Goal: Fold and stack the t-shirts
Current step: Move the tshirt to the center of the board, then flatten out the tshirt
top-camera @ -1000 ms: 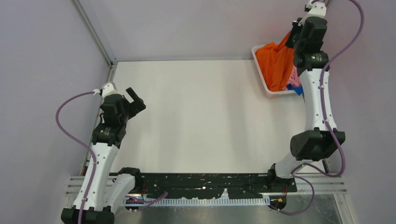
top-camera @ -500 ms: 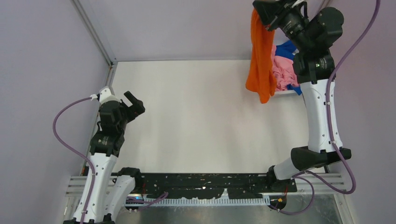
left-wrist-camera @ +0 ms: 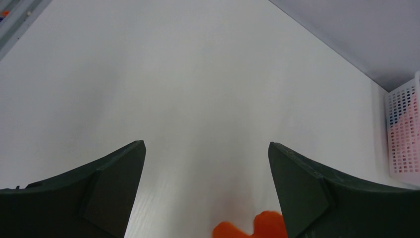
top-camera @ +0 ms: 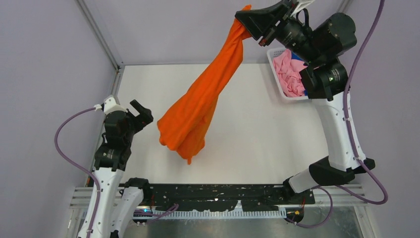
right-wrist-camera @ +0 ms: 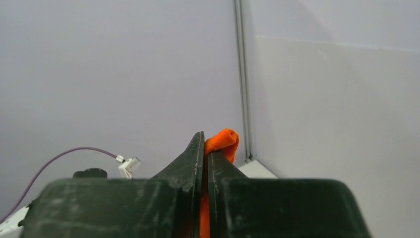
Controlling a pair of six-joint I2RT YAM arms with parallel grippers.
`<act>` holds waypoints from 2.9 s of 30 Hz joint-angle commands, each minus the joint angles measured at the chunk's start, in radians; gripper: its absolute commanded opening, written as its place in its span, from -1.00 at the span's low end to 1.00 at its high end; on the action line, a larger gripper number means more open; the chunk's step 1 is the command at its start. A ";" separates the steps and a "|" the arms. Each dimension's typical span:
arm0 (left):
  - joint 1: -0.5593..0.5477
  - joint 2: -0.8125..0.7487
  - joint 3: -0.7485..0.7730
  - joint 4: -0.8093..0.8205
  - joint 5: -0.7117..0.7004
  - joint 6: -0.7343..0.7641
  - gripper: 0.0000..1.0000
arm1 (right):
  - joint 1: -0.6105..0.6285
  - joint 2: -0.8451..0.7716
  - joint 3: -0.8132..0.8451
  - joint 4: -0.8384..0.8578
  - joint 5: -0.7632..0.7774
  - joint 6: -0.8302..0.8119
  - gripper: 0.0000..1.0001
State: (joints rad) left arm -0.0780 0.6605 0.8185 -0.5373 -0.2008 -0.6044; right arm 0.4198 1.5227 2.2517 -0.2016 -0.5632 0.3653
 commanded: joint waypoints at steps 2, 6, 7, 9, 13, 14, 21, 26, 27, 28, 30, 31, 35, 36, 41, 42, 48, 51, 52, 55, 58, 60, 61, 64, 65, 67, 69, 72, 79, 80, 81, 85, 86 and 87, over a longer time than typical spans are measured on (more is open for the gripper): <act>0.004 -0.007 0.013 -0.058 -0.036 -0.026 0.98 | -0.006 -0.151 -0.316 -0.043 0.211 -0.079 -0.90; 0.004 0.010 -0.002 -0.092 -0.067 -0.040 0.98 | -0.075 -0.311 -0.739 -0.030 0.403 -0.090 -0.90; 0.004 0.018 -0.009 -0.092 -0.060 -0.044 0.98 | -0.113 -0.345 -0.878 -0.026 0.433 -0.085 -0.90; 0.003 0.043 -0.022 -0.093 -0.036 -0.052 0.98 | -0.178 -0.366 -1.065 -0.023 0.460 -0.065 -0.90; 0.004 0.125 -0.044 -0.106 0.075 -0.052 0.98 | -0.251 -0.326 -1.303 -0.007 0.514 -0.033 -0.90; 0.004 0.145 -0.050 -0.107 0.114 -0.048 0.98 | -0.252 -0.316 -1.322 -0.006 0.529 -0.041 -0.90; -0.060 0.232 -0.144 -0.102 0.392 -0.010 0.98 | -0.254 -0.271 -1.369 -0.024 0.664 -0.032 -0.90; -0.287 0.226 -0.182 -0.304 0.324 -0.004 0.98 | -0.253 -0.277 -1.377 -0.048 0.745 -0.035 -0.89; -0.316 0.219 -0.196 -0.334 0.309 -0.020 0.98 | -0.254 -0.280 -1.379 -0.049 0.749 -0.035 -0.89; -0.345 0.211 -0.214 -0.351 0.298 -0.042 0.96 | -0.253 -0.281 -1.384 -0.049 0.752 -0.035 -0.89; -0.375 0.196 -0.266 -0.349 0.322 -0.092 0.84 | -0.254 -0.282 -1.387 -0.049 0.747 -0.035 -0.90; -0.384 0.191 -0.289 -0.341 0.344 -0.113 0.79 | -0.254 -0.281 -1.388 -0.049 0.744 -0.034 -0.89; -0.425 0.193 -0.349 -0.328 0.375 -0.167 0.61 | -0.254 -0.282 -1.391 -0.051 0.736 -0.034 -0.89; -0.436 0.196 -0.355 -0.336 0.376 -0.172 0.57 | -0.255 -0.282 -1.393 -0.051 0.735 -0.034 -0.90; -0.504 0.209 -0.389 -0.287 0.458 -0.203 0.41 | -0.254 -0.287 -1.397 -0.053 0.736 -0.034 -0.90; -0.515 0.212 -0.398 -0.269 0.472 -0.211 0.38 | -0.255 -0.286 -1.397 -0.053 0.735 -0.034 -0.89; -0.544 0.286 -0.379 -0.239 0.417 -0.190 -0.44 | -0.254 -0.291 -1.399 -0.057 0.743 -0.033 -0.89; -0.542 0.307 -0.301 -0.213 0.436 -0.158 -1.00 | -0.254 -0.299 -1.397 -0.059 0.733 -0.036 -0.90; -0.543 0.294 -0.271 -0.190 0.459 -0.147 -1.00 | -0.253 -0.309 -1.396 -0.060 0.722 -0.038 -0.90; -0.536 0.225 -0.165 -0.149 0.445 -0.110 -1.00 | -0.253 -0.336 -1.376 -0.056 0.696 -0.051 -0.89; -0.498 0.179 -0.006 -0.133 0.411 -0.032 -1.00 | -0.254 -0.386 -1.352 -0.055 0.678 -0.051 -0.89; -0.461 0.162 0.085 -0.109 0.390 -0.009 -1.00 | -0.255 -0.421 -1.331 -0.052 0.659 -0.048 -0.89; -0.437 0.155 0.119 -0.088 0.389 -0.002 -1.00 | -0.255 -0.445 -1.313 -0.052 0.655 -0.048 -0.89; -0.356 0.134 0.188 -0.022 0.396 -0.009 -1.00 | -0.254 -0.498 -1.261 -0.051 0.657 -0.049 -0.89; -0.329 0.132 0.214 -0.017 0.385 -0.017 -1.00 | -0.254 -0.524 -1.250 -0.050 0.665 -0.054 -0.90; -0.276 0.137 0.285 -0.035 0.331 -0.020 -1.00 | -0.255 -0.562 -1.210 -0.049 0.681 -0.067 -0.90; -0.244 0.142 0.380 -0.067 0.270 -0.005 -1.00 | -0.257 -0.601 -1.175 -0.048 0.696 -0.082 -0.89; -0.236 0.102 0.445 -0.093 0.133 0.031 -1.00 | -0.258 -0.660 -1.151 -0.038 0.731 -0.114 -0.89; -0.237 -0.076 0.423 -0.093 -0.093 0.061 -1.00 | -0.264 -0.863 -1.190 -0.009 0.843 -0.168 -0.90; -0.237 -0.081 0.443 -0.105 -0.090 0.066 -1.00 | -0.263 -0.874 -1.167 -0.020 0.837 -0.171 -0.90; -0.237 -0.085 0.463 -0.109 -0.081 0.074 -1.00 | -0.263 -0.877 -1.152 -0.040 0.816 -0.177 -0.90; -0.237 -0.117 0.540 -0.106 -0.078 0.083 -1.00 | -0.264 -0.909 -1.059 -0.088 0.742 -0.180 -0.90; -0.237 -0.126 0.553 -0.103 -0.076 0.084 -1.00 | -0.263 -0.922 -1.046 -0.102 0.717 -0.180 -0.89; -0.237 -0.133 0.567 -0.102 -0.072 0.089 -1.00 | -0.262 -0.929 -1.023 -0.108 0.706 -0.178 -0.90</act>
State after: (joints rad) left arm -0.3191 0.5545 1.3216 -0.6647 -0.2367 -0.5465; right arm 0.1596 0.6231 1.1381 -0.2962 0.1947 0.2081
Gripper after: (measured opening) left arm 0.019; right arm 0.072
